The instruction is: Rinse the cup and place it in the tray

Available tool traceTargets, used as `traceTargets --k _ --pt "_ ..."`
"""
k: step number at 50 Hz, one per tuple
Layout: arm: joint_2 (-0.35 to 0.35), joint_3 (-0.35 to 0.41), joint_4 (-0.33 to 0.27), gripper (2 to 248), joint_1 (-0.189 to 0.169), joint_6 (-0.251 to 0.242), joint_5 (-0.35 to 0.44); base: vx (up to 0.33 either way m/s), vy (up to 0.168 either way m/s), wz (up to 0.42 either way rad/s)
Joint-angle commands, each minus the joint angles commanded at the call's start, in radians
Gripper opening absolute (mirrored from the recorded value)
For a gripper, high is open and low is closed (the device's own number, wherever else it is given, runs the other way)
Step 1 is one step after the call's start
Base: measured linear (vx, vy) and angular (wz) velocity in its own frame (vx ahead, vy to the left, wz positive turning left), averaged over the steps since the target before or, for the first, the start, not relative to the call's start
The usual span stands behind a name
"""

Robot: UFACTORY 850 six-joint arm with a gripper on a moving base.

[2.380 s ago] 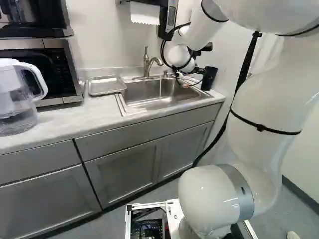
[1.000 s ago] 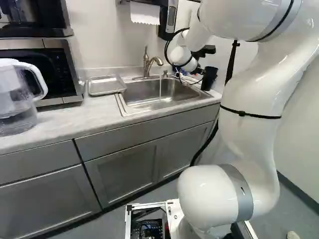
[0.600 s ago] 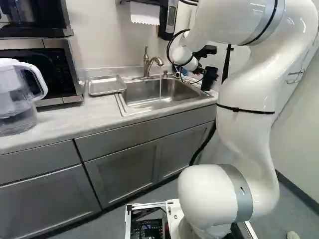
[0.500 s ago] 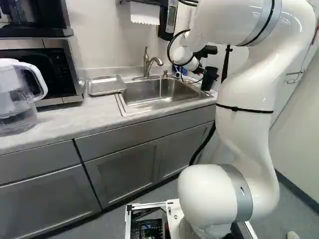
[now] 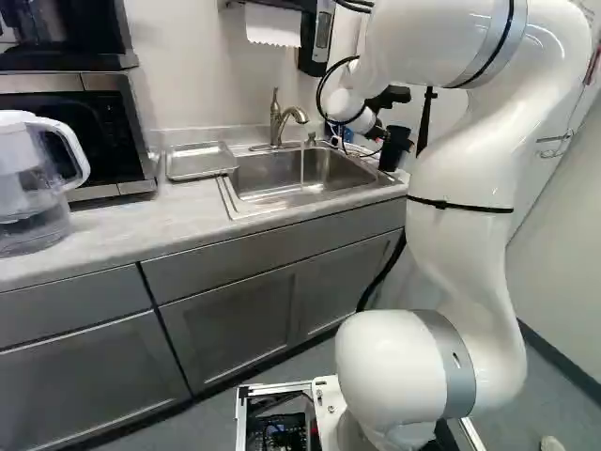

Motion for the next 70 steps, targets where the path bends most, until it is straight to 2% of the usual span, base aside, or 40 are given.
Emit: traceTargets --k 8,9,13,14,19,20,24,25,40,70 --pt "0.0 0.0 0.0 247 0.0 0.0 0.0 0.0 0.0 0.0" --pt "0.0 0.0 0.0 232 0.0 0.0 0.0 0.0 0.0 0.0" --pt "0.0 0.0 0.0 232 0.0 0.0 0.0 0.0 0.0 0.0" --pt "0.0 0.0 0.0 194 0.0 0.0 0.0 0.0 0.0 0.0" --pt "0.0 0.0 0.0 194 0.0 0.0 0.0 0.0 0.0 0.0" --pt "0.0 0.0 0.0 156 0.0 0.0 0.0 0.0 0.0 0.0" --pt "0.0 0.0 0.0 156 0.0 0.0 0.0 0.0 0.0 0.0" --pt "0.0 0.0 0.0 127 0.0 0.0 0.0 0.0 0.0 0.0" --pt "0.008 0.009 -0.005 124 0.01 0.0 0.0 0.0 0.0 0.0" --pt "0.037 0.046 -0.03 124 0.054 0.0 0.0 0.0 0.0 0.0"
